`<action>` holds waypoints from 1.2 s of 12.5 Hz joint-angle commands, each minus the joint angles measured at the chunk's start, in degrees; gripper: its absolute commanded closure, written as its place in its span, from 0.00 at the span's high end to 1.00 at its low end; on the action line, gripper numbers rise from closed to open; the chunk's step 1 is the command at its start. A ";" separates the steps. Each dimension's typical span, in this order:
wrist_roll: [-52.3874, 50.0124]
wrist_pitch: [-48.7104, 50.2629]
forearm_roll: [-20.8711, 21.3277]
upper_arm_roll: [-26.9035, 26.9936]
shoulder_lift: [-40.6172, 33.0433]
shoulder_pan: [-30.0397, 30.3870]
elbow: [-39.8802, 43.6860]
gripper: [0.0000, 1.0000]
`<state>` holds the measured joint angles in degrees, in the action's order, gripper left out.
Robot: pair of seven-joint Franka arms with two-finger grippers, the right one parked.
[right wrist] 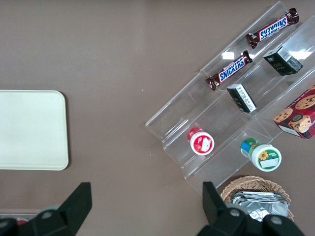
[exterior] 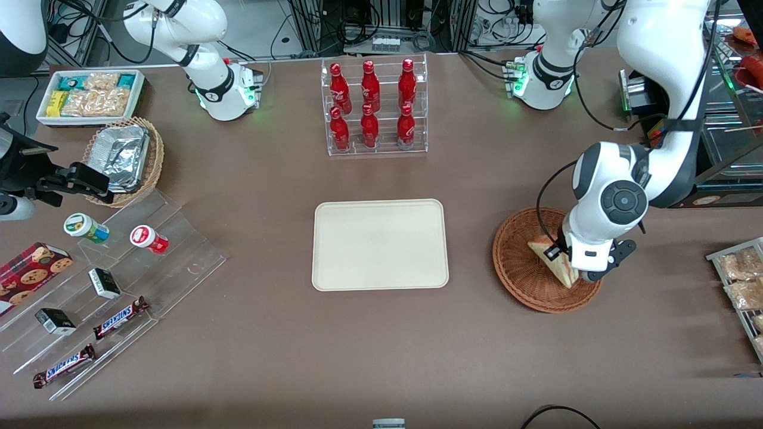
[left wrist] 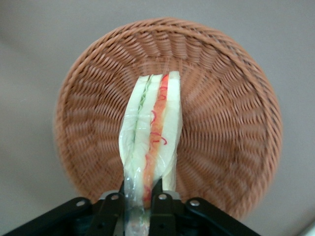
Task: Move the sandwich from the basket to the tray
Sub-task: 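Lift the sandwich and carry it with the left gripper over the white tray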
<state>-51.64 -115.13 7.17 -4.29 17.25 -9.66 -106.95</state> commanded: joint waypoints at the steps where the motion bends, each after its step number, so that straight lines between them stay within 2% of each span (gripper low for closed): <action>1: -0.04 10.42 0.74 0.33 -1.43 -7.53 6.82 0.00; 5: -0.13 11.16 -0.14 0.33 0.75 -19.49 10.43 0.00; 6: -0.22 11.15 -0.32 0.33 2.94 -22.13 12.97 0.00; 8: -0.13 10.28 -3.29 0.07 8.12 -27.49 17.80 0.00; 12: -0.39 2.21 -3.66 0.07 16.66 -33.74 22.66 0.00; 15: -0.13 -4.38 -3.31 0.16 20.18 -34.98 22.48 0.00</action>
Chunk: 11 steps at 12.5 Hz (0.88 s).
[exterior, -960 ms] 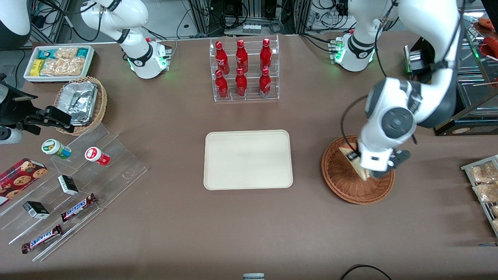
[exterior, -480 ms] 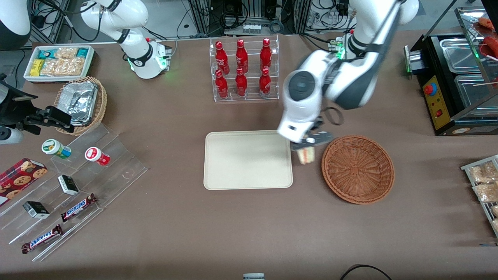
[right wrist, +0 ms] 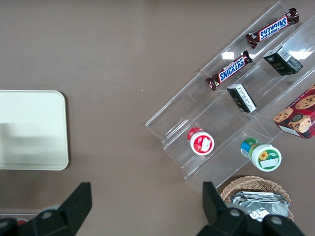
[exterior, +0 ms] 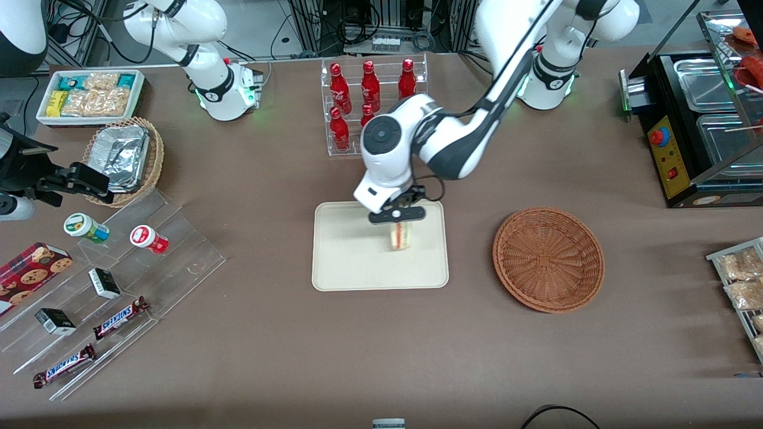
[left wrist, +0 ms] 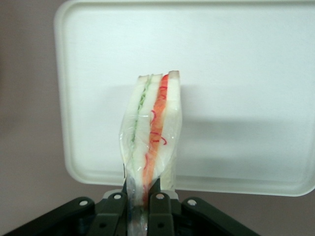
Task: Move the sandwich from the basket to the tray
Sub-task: 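Lift the sandwich and carry it with the left gripper over the white tray, then lower the sandwich onto the tray and open the left gripper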
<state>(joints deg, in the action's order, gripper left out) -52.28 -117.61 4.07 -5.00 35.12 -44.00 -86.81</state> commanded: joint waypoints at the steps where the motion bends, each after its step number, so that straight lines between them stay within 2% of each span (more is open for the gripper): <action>1: 0.52 -3.31 -0.12 0.87 3.10 -1.17 2.34 0.00; 8: -1.59 -7.01 0.24 1.05 6.01 -1.80 2.78 0.00; 9: -1.68 -7.36 0.15 1.31 6.18 -1.62 2.78 0.10; 10: -1.68 -7.54 0.15 1.31 6.53 -1.62 2.87 0.12; 11: -1.68 -7.54 0.15 1.31 6.62 -1.62 3.04 0.38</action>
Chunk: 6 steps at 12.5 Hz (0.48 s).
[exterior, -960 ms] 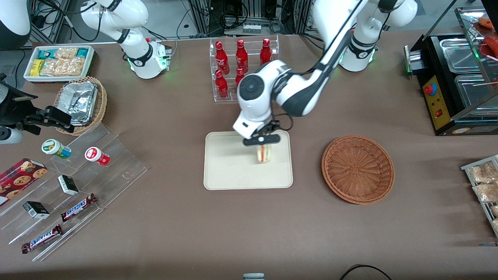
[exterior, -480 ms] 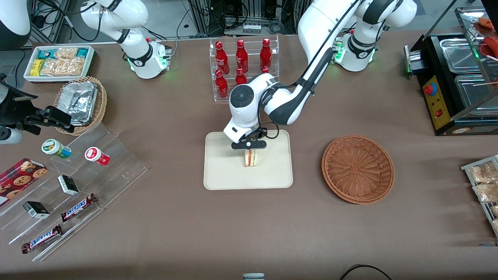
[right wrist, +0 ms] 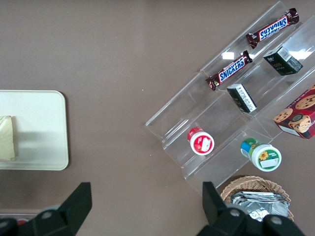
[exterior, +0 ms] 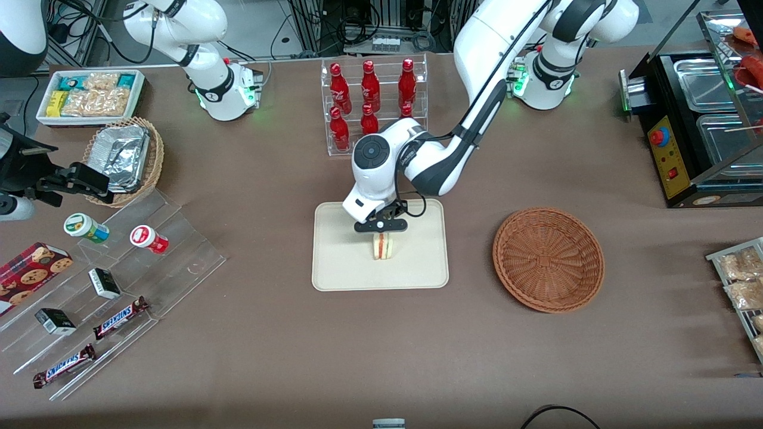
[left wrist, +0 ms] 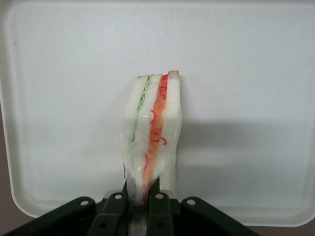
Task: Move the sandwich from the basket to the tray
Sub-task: 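Lower the sandwich onto the tray and open the left gripper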
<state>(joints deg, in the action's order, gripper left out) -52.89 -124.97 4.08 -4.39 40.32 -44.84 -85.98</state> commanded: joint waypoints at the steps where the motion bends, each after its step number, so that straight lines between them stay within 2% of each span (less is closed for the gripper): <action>1: -0.38 -0.10 0.14 0.78 1.43 -0.77 2.30 0.99; 4: -1.25 6.28 -0.47 0.78 -4.79 -0.07 2.30 1.00; 6: -2.13 13.83 -1.44 0.61 -12.50 4.64 1.87 1.00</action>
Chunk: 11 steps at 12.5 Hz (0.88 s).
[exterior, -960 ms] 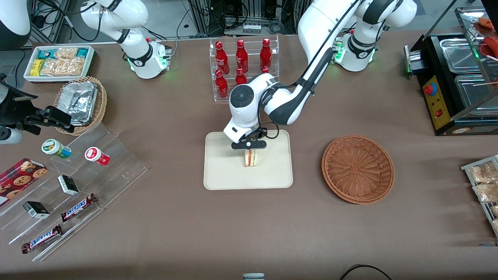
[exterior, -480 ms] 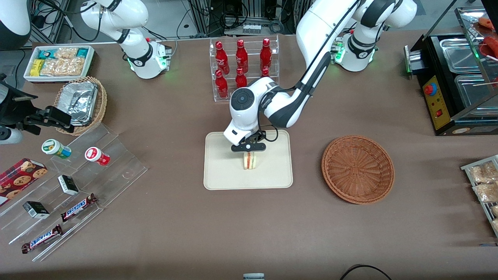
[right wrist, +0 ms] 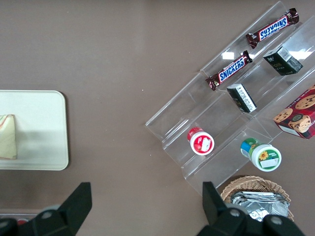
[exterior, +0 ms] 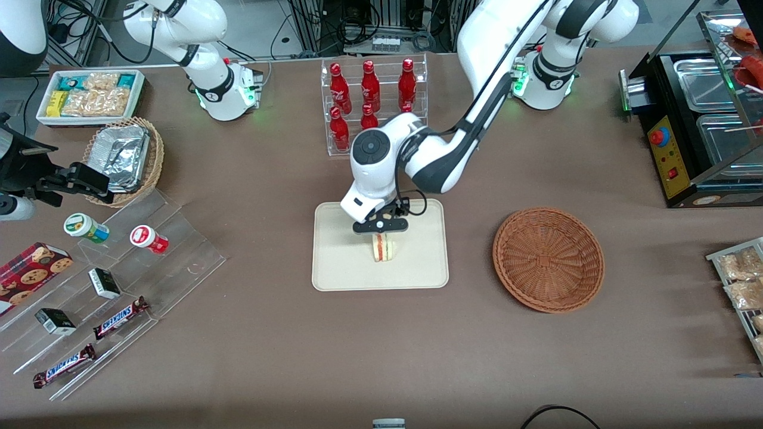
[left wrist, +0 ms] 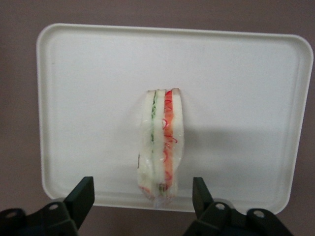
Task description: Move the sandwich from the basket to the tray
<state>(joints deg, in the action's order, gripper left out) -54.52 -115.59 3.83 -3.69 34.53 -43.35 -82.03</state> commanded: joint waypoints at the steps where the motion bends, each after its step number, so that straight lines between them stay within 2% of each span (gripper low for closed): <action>1: 0.72 9.63 -4.68 -0.18 -11.63 6.57 -2.08 1.00; 6: 13.71 24.51 -4.89 0.00 -22.65 16.87 -2.52 1.00; 9: 29.68 30.49 -3.57 0.09 -29.07 27.49 -4.36 1.00; 11: 37.53 32.44 -3.39 0.09 -30.66 32.77 -4.54 1.00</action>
<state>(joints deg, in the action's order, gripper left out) -23.18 -84.35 0.13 -2.80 7.46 -15.04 -83.89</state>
